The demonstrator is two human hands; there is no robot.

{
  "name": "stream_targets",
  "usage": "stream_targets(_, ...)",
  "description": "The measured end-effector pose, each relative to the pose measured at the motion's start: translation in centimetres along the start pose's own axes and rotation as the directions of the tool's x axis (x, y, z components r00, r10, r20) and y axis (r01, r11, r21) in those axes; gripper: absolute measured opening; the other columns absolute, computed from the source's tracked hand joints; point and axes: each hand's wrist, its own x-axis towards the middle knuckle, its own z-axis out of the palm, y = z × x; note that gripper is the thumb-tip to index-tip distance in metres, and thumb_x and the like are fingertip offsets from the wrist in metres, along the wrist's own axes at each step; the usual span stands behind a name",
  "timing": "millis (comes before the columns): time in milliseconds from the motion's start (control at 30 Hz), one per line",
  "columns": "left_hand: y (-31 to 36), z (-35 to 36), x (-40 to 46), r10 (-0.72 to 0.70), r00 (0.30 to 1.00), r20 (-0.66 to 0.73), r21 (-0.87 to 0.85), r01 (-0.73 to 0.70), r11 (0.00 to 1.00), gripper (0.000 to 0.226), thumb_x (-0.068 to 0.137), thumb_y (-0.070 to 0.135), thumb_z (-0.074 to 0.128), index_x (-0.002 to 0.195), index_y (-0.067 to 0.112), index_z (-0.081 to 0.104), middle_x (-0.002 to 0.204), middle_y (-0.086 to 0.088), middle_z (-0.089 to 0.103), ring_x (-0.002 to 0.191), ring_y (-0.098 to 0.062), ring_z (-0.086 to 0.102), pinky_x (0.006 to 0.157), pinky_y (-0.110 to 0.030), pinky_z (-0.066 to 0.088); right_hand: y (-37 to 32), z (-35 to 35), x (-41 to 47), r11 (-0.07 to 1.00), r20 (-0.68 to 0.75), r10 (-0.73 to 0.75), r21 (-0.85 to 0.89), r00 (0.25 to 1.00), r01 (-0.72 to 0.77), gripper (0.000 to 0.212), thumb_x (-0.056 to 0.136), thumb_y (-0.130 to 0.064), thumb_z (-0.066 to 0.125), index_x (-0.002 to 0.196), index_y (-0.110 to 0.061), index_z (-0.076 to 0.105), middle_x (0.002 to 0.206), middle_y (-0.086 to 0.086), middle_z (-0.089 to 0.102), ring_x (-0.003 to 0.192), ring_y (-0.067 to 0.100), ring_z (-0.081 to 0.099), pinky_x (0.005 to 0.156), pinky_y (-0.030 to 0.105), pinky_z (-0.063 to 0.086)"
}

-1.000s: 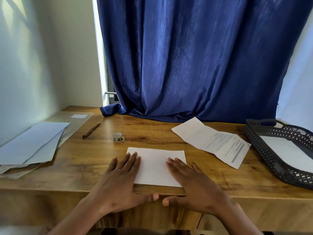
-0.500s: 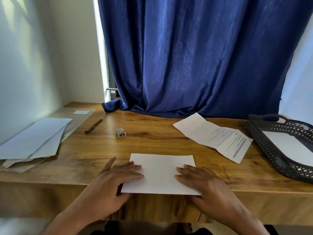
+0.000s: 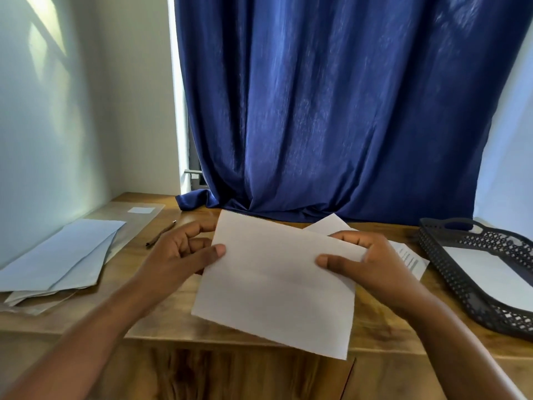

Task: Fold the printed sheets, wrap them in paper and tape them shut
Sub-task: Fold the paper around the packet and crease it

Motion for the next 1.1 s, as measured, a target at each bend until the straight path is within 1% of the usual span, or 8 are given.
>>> stream_targets(133,-2.4,-1.2,2.4,-0.206,0.978,0.023,-0.109,0.207,0.972,0.066,0.077,0.038,0.084,0.135,0.026,0.056,0.110,-0.008,0.078,0.099,-0.031,0.076,0.084,-0.049,0.063,2.8,2.1,1.9,0.979,-0.060,0.163,0.131,0.985,-0.154,0.018,0.087,-0.035,0.075,0.102,-0.026,0.070,0.087,-0.003,0.078,0.076,0.015,0.075,0.068,0.033,0.064)
stream_targets(300,-7.3,0.2,3.7,-0.251,0.961,-0.113,0.158,0.267,0.951,0.066,0.084,0.026,0.083,0.142,0.025,0.050,0.110,0.002,0.076,0.093,-0.019,0.073,0.082,-0.039,0.062,7.3,4.2,2.6,0.938,-0.035,0.330,0.126,0.943,-0.323,0.022,0.086,-0.039,0.076,0.100,-0.025,0.068,0.088,-0.004,0.076,0.078,0.014,0.073,0.072,0.028,0.062)
stream_targets(433,-8.6,1.2,4.4,-0.130,0.982,-0.139,0.451,0.179,0.874,0.094,0.077,0.042,0.088,0.153,0.039,0.033,0.153,0.011,0.045,0.132,-0.016,0.053,0.106,-0.043,0.052,8.9,4.0,3.3,0.924,0.032,0.380,0.041,0.925,-0.381,0.048,0.078,-0.051,0.081,0.115,-0.026,0.063,0.102,-0.006,0.073,0.086,0.012,0.072,0.070,0.020,0.056)
stream_targets(567,-6.1,2.7,5.8,-0.011,0.975,0.220,0.731,-0.157,0.664,0.113,0.077,0.062,0.080,0.160,0.048,0.004,0.168,0.021,0.004,0.155,-0.009,0.009,0.126,-0.044,0.021,8.5,3.1,4.6,0.932,0.181,0.356,-0.141,0.917,-0.334,0.059,0.069,-0.064,0.081,0.114,-0.028,0.068,0.100,-0.012,0.076,0.086,0.008,0.074,0.079,0.026,0.060)
stream_targets(633,-4.8,3.5,6.8,-0.081,0.938,0.337,0.793,-0.237,0.561,0.109,0.079,0.062,0.078,0.160,0.049,0.005,0.169,0.014,0.018,0.156,-0.015,0.014,0.125,-0.042,0.016,7.9,3.2,5.2,0.940,0.219,0.330,-0.171,0.918,-0.297,0.058,0.067,-0.065,0.082,0.112,-0.030,0.072,0.101,-0.012,0.077,0.089,0.010,0.075,0.086,0.037,0.062)
stream_targets(733,-3.7,4.4,8.3,-0.205,0.884,0.420,0.820,-0.273,0.502,0.100,0.080,0.055,0.082,0.159,0.044,0.022,0.153,0.010,0.049,0.138,-0.016,0.045,0.107,-0.034,0.038,6.6,3.4,6.0,0.942,0.217,0.277,-0.252,0.936,-0.221,0.037,0.075,-0.053,0.082,0.104,-0.034,0.071,0.101,-0.020,0.071,0.087,0.006,0.071,0.077,0.022,0.059)
stream_targets(833,-3.8,4.6,9.1,-0.224,0.872,0.436,0.836,-0.300,0.459,0.094,0.079,0.048,0.085,0.156,0.039,0.033,0.150,0.010,0.052,0.129,-0.015,0.050,0.098,-0.030,0.044,6.2,3.5,6.8,0.911,0.208,0.252,-0.380,0.945,-0.159,0.040,0.075,-0.052,0.083,0.109,-0.035,0.071,0.116,-0.017,0.068,0.099,0.006,0.065,0.091,0.026,0.057)
stream_targets(1100,-3.8,5.3,8.7,0.012,0.923,0.384,0.905,-0.379,0.191,0.076,0.085,0.050,0.077,0.149,0.044,0.037,0.138,0.012,0.061,0.120,-0.015,0.060,0.078,-0.030,0.039,2.4,4.4,6.5,0.511,0.195,-0.007,-0.843,0.981,0.171,0.085,0.077,-0.068,0.072,0.149,-0.038,0.038,0.151,-0.008,0.050,0.135,0.018,0.047,0.115,0.038,0.032)
